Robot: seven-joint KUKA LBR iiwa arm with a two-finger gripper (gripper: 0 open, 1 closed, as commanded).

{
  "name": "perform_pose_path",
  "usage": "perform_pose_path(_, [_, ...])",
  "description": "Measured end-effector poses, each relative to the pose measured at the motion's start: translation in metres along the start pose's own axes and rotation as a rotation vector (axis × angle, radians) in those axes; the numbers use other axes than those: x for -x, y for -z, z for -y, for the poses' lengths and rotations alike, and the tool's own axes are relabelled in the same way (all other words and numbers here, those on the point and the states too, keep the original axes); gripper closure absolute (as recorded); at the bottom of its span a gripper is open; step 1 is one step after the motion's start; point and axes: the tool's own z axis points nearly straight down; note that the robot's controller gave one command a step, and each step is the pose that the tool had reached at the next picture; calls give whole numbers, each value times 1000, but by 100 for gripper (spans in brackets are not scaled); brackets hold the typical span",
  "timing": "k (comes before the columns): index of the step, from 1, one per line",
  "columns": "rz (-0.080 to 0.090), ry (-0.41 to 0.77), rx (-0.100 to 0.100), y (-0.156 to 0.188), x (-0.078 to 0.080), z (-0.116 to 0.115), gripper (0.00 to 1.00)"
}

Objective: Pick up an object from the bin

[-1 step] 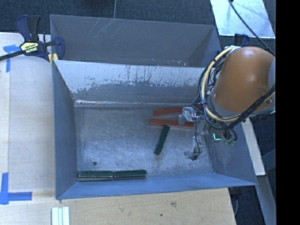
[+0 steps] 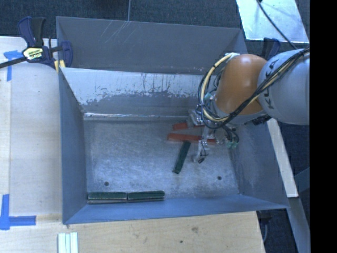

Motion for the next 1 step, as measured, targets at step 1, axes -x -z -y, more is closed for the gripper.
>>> perform_pose_path(1, [5, 0, -1, 2, 2, 0, 0])
